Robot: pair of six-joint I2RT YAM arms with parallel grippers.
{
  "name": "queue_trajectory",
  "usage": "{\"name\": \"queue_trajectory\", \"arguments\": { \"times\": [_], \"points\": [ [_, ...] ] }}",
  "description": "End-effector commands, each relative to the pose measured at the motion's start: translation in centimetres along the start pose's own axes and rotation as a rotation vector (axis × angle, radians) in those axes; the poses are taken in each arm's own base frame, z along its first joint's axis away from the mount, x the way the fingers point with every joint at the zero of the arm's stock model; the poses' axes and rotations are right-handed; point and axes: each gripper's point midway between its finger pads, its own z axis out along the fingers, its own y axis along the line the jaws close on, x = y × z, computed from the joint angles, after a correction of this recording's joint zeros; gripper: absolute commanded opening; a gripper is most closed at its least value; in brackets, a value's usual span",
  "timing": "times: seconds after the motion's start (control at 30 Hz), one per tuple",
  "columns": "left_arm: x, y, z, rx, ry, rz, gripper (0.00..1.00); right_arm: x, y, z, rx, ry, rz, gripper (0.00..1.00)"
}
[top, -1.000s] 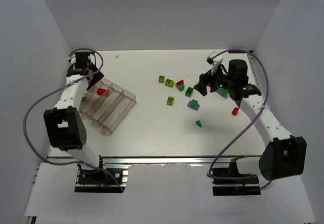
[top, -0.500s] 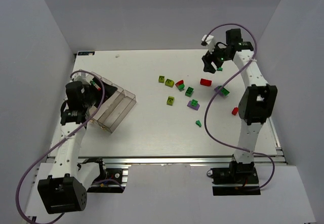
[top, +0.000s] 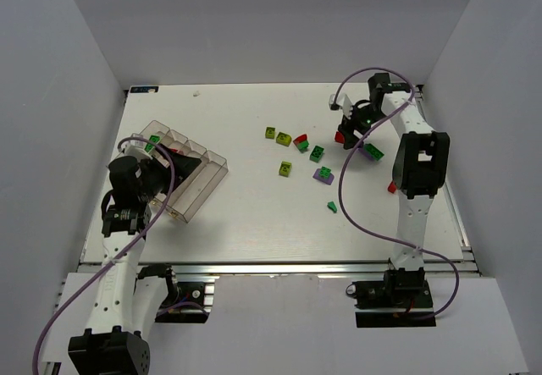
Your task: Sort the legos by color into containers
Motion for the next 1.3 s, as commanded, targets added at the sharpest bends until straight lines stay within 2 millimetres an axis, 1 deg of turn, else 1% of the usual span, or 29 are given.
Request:
{"name": "queue_trajectory", "arguments": {
  "times": [0.0,0.03,0.07,0.13,0.27,0.3,0.5,0.53,0.63,0.67,0.73,0.8,0.83,0.87,0.9,0.93,0.97,1.0,1.03,1.07,1.1,1.13,1.17,1.2,1.23,1.27],
  "points": [
    [0.0,-0.5,-0.4,0.016,-0.005,-0.014,0.86,-0.8,-2.2,-0.3,0.074,-0.01,-0.044,0.79],
    [0.0,-0.5,-0.5,0.016,-0.007,-0.018,0.86,-0.4,-2.2,0.0,0.077,-0.006,-0.027,0.8],
    [-0.1,-0.6,-0.5,0.016,-0.013,-0.018,0.86,-0.3,-2.8,0.2,0.097,-0.006,-0.032,0.8],
    [-0.2,-0.6,-0.7,0.015,-0.019,-0.019,0.86,-0.1,-3.1,0.6,0.108,-0.002,-0.018,0.8],
    [0.2,-0.5,-0.8,0.017,-0.014,-0.035,0.86,0.8,-3.9,1.5,0.115,0.023,-0.006,0.79],
    [0.3,-0.5,-0.9,0.02,-0.012,-0.038,0.86,1.3,-3.7,2.1,0.1,0.031,0.001,0.79],
    [0.0,-2.4,-1.2,0.1,-0.02,-0.078,0.88,2.3,-3.2,3.3,0.076,0.045,0.004,0.77],
    [-0.3,-2.9,-1.2,0.125,-0.029,-0.092,0.89,2.4,-3.6,3.3,0.088,0.045,-0.002,0.76],
    [-0.5,-3.9,-1.2,0.176,-0.032,-0.12,0.89,2.8,-3.6,3.8,0.086,0.051,0.003,0.73],
    [-0.5,-4.0,-1.2,0.186,-0.027,-0.126,0.89,2.7,-3.5,3.8,0.081,0.041,0.002,0.68],
    [-0.6,-4.3,-1.1,0.203,-0.028,-0.141,0.89,2.6,-3.0,3.9,0.064,0.03,0.001,0.62],
    [-0.6,-4.7,-1.1,0.226,-0.025,-0.148,0.89,2.5,-2.6,3.9,0.057,0.024,-0.011,0.52],
    [-0.4,-4.7,-1.0,0.232,-0.017,-0.169,0.89,2.8,-2.1,4.2,0.041,0.023,-0.007,0.47],
    [-0.4,-4.7,-0.9,0.238,-0.015,-0.178,0.89,2.6,-2.0,4.0,0.041,0.019,-0.012,0.38],
    [-0.3,-5.1,-1.0,0.264,-0.01,-0.18,0.89,2.6,-1.7,4.0,0.033,0.016,-0.019,0.33],
    [0.1,-4.7,-0.7,0.262,0.002,-0.215,0.89,2.6,-1.3,4.1,0.021,0.009,-0.015,0.28],
    [0.3,-4.6,-0.6,0.266,0.009,-0.231,0.89,2.2,-1.0,3.5,0.019,0.0,-0.016,0.19],
    [0.4,-5.0,-0.7,0.289,0.017,-0.238,0.89,1.7,-0.7,3.2,0.013,-0.015,-0.015,0.14],
    [0.6,-5.1,-0.5,0.299,0.031,-0.267,0.89,0.7,-0.1,2.8,0.0,-0.057,-0.007,0.1],
    [0.8,-5.1,-0.4,0.308,0.04,-0.274,0.89,-0.6,0.4,1.5,0.01,-0.088,-0.012,0.06],
    [0.9,-5.3,-0.3,0.316,0.043,-0.277,0.89,-1.6,0.7,0.7,0.022,-0.122,-0.018,0.04],
    [1.2,-5.6,-0.2,0.322,0.056,-0.28,0.89,-2.9,1.3,0.1,0.018,-0.176,-0.018,0.04],
    [1.3,-5.7,0.1,0.319,0.065,-0.283,0.89,-4.2,2.6,-1.4,0.028,-0.212,-0.011,0.02],
    [1.8,-6.5,0.2,0.338,0.081,-0.275,0.89,-5.3,3.1,-2.2,0.039,-0.248,-0.023,0.02],
    [2.4,-7.1,0.5,0.348,0.097,-0.274,0.89,-6.1,4.0,-2.8,0.033,-0.271,-0.025,0.01],
    [2.9,-7.3,1.2,0.343,0.115,-0.28,0.89,-7.8,6.0,-4.1,0.018,-0.318,-0.042,0.01]
  ]
}}
